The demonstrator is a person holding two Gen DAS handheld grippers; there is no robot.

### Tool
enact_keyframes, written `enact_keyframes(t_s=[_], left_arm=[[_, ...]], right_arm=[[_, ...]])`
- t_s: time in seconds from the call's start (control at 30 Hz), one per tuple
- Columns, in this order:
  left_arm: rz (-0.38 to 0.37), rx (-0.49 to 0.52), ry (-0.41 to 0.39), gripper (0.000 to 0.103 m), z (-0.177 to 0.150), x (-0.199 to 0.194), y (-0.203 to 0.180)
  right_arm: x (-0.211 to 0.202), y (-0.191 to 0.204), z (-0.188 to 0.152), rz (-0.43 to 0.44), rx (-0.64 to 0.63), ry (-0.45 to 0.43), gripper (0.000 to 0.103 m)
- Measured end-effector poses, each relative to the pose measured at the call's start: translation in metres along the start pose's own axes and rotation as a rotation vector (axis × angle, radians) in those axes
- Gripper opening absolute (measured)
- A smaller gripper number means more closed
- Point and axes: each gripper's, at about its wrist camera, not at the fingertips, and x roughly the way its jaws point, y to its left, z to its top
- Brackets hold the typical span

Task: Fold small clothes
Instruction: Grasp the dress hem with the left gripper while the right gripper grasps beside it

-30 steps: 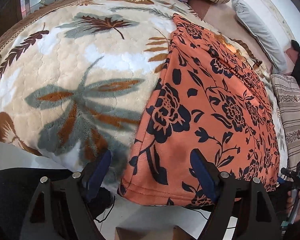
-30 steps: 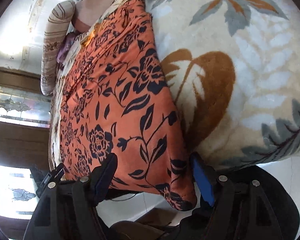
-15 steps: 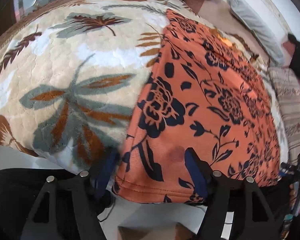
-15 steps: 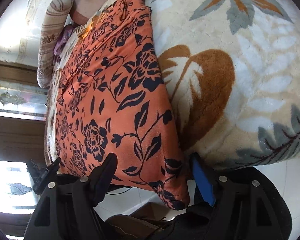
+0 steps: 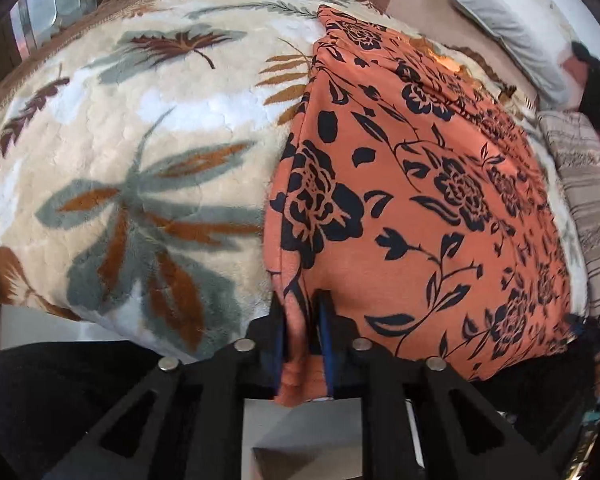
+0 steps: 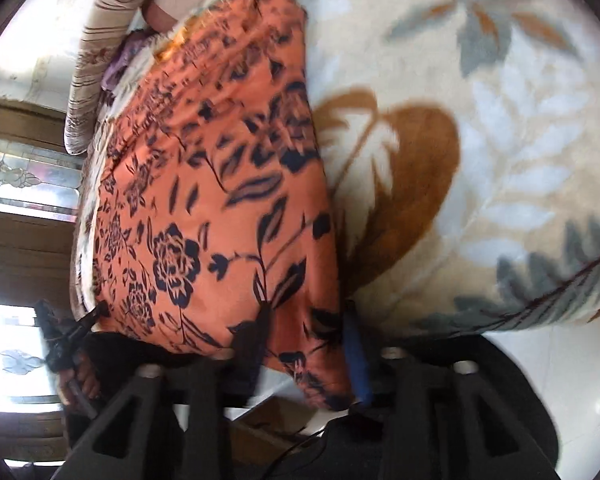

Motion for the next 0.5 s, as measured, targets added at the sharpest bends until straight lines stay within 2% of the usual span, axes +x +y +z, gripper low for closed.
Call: enact_keyframes(t_s=[0.03,0.1,0.13,0.17,0.2,0.23,0.27,0.33,0.43,0.5], left_arm=[[-0.022,-0.001,0.003,0.03,0.0,0.0,0.0],[-0.018,0.014,0.003,0.029,-0.001,0.0,-0.002],[-0.003,0.028,0.003,0.004,-0.001,0.0,-0.003],[-0.017,0.036,0.007,0.005,0.0,-0.002,-0.004],[-0.037,0.023,-0.003,0.005,0.001,-0.006,-0.003],[-0.058,0.012,-0.022,0.005,0.003,-0.013,-0.003],[-0.081,0.006,-0.06,0.005,0.006,-0.025,-0.002],[-0.118,-0.007,-0.083,0.005,0.015,-0.036,-0.004],[-0.11,-0.006,-0.059,0.005,0.019,-0.03,-0.002],[-0.071,-0.01,0.02,0.005,0.014,-0.008,0.0]], right_arm=[[0.003,0.002,-0.001,0.025,-0.009,0.008,0.068],[0.006,0.012,-0.002,-0.005,-0.054,0.012,0.07],[0.008,0.012,-0.001,0.003,-0.054,0.011,0.063],[0.009,0.012,0.0,-0.002,-0.058,0.014,0.051],[0.009,0.013,0.0,-0.017,-0.07,0.017,0.01],[0.006,0.012,0.001,0.0,-0.066,0.011,0.006],[0.002,0.012,0.002,0.021,-0.058,-0.001,0.006],[-0.014,0.016,0.004,0.052,-0.057,-0.046,0.006],[-0.022,0.011,0.008,0.087,-0.022,-0.08,0.006],[-0.012,0.005,0.007,0.088,-0.003,-0.051,0.006]])
